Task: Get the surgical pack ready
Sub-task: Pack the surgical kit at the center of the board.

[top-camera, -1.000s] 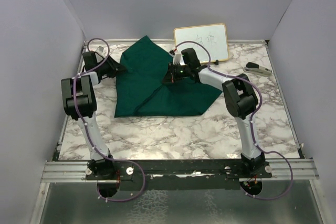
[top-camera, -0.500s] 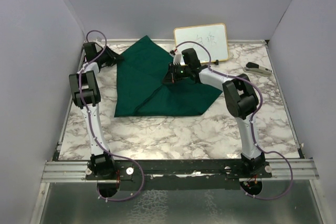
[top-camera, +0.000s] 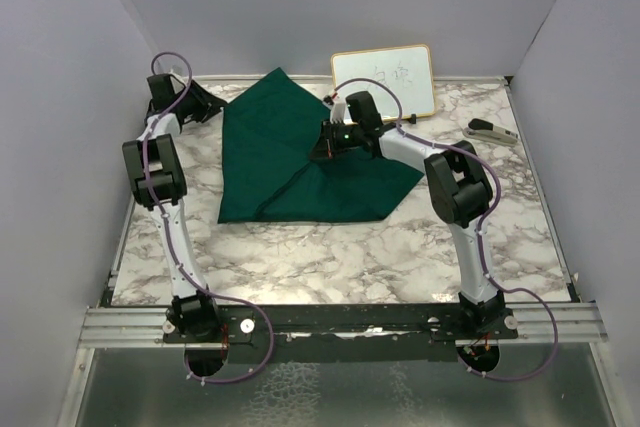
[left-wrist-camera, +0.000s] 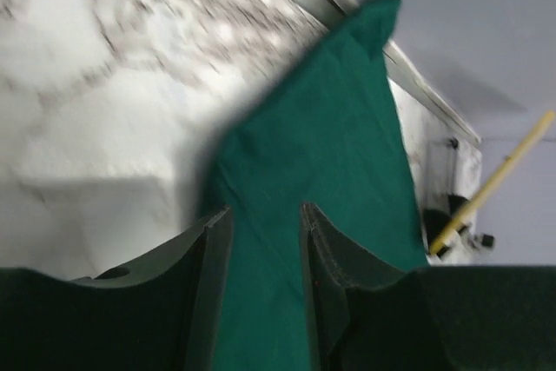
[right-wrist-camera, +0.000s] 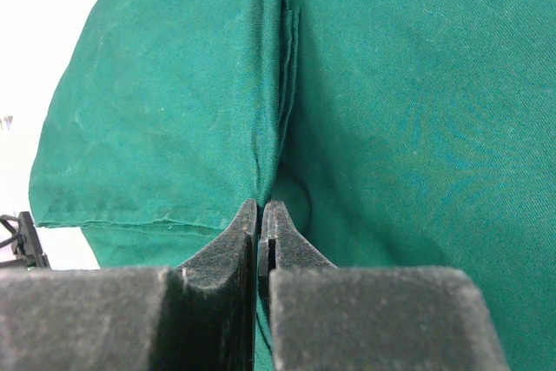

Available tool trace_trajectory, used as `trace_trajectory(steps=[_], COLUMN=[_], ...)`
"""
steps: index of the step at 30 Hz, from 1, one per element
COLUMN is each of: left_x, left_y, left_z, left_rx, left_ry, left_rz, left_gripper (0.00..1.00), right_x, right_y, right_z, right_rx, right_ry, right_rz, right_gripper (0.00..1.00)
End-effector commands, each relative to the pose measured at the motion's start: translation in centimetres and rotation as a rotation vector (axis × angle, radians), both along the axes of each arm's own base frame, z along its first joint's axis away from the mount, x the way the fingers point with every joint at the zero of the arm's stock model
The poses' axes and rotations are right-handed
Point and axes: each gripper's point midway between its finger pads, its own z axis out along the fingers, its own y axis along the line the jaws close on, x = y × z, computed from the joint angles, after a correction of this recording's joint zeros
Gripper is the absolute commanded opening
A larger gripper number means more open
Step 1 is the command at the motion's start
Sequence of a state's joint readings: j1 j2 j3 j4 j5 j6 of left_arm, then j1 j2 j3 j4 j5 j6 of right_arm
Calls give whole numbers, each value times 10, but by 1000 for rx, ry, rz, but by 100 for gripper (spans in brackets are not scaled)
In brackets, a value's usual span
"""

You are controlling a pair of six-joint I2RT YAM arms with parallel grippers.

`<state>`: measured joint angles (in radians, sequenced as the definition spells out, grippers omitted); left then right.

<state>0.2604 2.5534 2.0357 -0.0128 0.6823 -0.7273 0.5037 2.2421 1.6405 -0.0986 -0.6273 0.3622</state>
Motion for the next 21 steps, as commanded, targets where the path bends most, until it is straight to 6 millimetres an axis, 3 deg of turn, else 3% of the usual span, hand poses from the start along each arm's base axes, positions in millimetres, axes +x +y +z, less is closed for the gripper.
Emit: trace_trajectory(steps=[1,6,8,11,14,18,21], left_x=[-38,-97,-117,-142,-149,-144,-148], left_y=[-18,-47,-58,-65,-68,-68,-70], left_z=[112,123,114,84,60,46,26], left_rx=[29,38,42,54,43,37,14], left_ry=[-159,-153,-135,-67,-20,-16,34], left_rz=[-29,-83,-120,-157,-182,-190,-201], left_gripper=[42,44,45,45,45,45,39], right_x=[13,16,17,18,18,16,13], right_y=[-16,-14,-14,-15,-18,-19,-18], right_z=[12,10,13,16,18,21,19], right_rx=[-66,-65,-70,-74,-89,-80,-73], right_ry=[-40,-27,-31,-40,-51,-64,-52], right_rz=[-60,-65,-61,-66,-70,-74,-59], right_gripper=[3,3,3,4,4,4,4])
